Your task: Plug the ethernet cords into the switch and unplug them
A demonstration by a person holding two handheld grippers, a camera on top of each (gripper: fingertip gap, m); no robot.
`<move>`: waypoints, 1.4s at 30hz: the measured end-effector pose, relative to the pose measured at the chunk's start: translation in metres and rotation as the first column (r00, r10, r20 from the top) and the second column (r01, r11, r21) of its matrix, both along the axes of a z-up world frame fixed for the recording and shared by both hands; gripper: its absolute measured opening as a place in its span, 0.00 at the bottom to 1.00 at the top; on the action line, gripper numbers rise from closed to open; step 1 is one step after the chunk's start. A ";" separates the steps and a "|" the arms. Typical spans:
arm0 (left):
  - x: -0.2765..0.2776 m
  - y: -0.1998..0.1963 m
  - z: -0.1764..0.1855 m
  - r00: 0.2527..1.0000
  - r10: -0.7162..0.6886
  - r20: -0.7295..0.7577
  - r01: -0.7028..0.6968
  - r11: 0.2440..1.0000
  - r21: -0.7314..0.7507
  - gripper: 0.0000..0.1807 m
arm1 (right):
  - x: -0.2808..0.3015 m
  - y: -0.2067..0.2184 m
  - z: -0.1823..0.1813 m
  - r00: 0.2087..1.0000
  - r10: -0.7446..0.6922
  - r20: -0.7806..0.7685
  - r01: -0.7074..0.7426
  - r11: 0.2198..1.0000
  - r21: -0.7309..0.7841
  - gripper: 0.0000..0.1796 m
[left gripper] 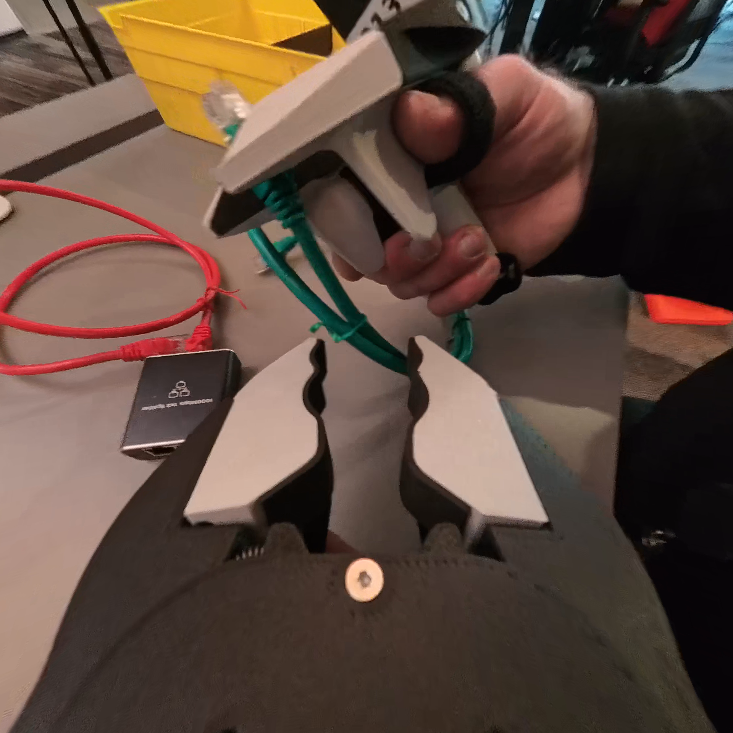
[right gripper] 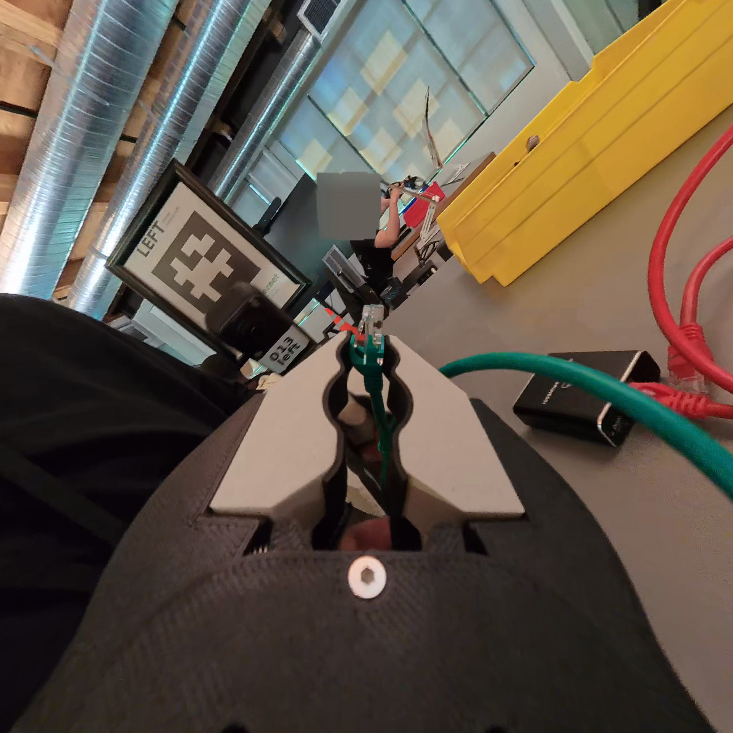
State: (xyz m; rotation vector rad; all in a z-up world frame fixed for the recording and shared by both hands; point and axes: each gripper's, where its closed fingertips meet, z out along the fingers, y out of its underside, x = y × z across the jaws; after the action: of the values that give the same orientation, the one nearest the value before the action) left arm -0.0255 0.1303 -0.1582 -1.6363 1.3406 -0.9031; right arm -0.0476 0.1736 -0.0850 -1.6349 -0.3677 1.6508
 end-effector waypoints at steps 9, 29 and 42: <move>0.008 -0.021 0.006 0.987 -0.148 0.064 0.158 0.964 -0.214 0.12 | -0.015 -0.019 0.007 0.990 0.142 0.019 -0.142 0.989 0.047 0.06; 0.036 -0.009 0.010 0.988 0.048 0.149 -0.014 0.975 -0.223 0.07 | 0.013 -0.009 -0.028 0.739 -0.375 0.559 0.208 0.917 0.341 0.05; 0.004 0.013 0.035 0.995 0.056 0.083 -0.051 0.997 -0.066 0.24 | 0.035 -0.026 -0.078 0.440 -0.217 0.871 -0.173 0.932 0.319 0.03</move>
State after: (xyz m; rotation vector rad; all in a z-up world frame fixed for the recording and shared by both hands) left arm -0.0214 0.1437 -0.1233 -1.6558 1.2160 -0.9811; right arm -0.0129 0.1477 -0.1625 -2.0666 -1.1135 0.4251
